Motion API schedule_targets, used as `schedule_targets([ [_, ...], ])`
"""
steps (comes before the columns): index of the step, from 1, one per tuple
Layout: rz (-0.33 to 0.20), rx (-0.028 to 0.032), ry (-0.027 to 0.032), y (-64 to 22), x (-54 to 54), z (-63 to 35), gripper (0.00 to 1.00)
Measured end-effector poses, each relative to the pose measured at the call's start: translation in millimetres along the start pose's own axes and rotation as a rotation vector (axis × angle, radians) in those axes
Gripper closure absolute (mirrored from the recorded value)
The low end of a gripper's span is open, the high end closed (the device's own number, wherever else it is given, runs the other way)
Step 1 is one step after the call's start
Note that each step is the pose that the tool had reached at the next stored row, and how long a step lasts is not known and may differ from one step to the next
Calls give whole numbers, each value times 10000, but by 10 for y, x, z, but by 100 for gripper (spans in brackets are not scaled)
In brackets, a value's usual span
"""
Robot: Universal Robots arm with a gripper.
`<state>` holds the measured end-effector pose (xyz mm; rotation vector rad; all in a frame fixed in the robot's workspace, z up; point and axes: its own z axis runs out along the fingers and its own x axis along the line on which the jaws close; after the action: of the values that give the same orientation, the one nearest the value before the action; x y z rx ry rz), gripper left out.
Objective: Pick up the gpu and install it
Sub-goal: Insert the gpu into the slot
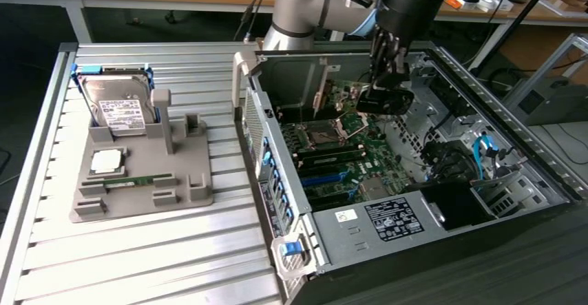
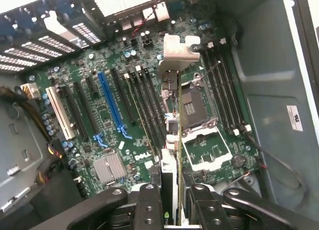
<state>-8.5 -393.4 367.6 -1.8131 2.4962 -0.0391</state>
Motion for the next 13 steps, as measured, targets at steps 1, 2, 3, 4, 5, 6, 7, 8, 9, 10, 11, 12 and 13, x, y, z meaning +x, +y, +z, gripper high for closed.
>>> schedule_targets([
  [1,-140,-4,-7,0,0,0,73],
  [2,-260,-8,-13,0,0,1,73],
  [3,-378,-12,-19,0,0,1,73],
  [4,-475,-15,-25,0,0,2,73],
  [5,-660,-21,-36,0,0,3,73],
  [6,-788,-25,-42,0,0,3,73],
  [7,-897,-28,-48,0,0,3,73],
  [8,-991,-30,-53,0,0,3,73],
  [9,-1109,-34,-59,0,0,4,73],
  [10,-1217,-38,-65,0,0,3,73],
  [11,-1320,-41,-70,0,0,4,73],
  [12,-1410,-43,-75,0,0,4,73],
  [13,-1495,-46,-80,0,0,4,73],
])
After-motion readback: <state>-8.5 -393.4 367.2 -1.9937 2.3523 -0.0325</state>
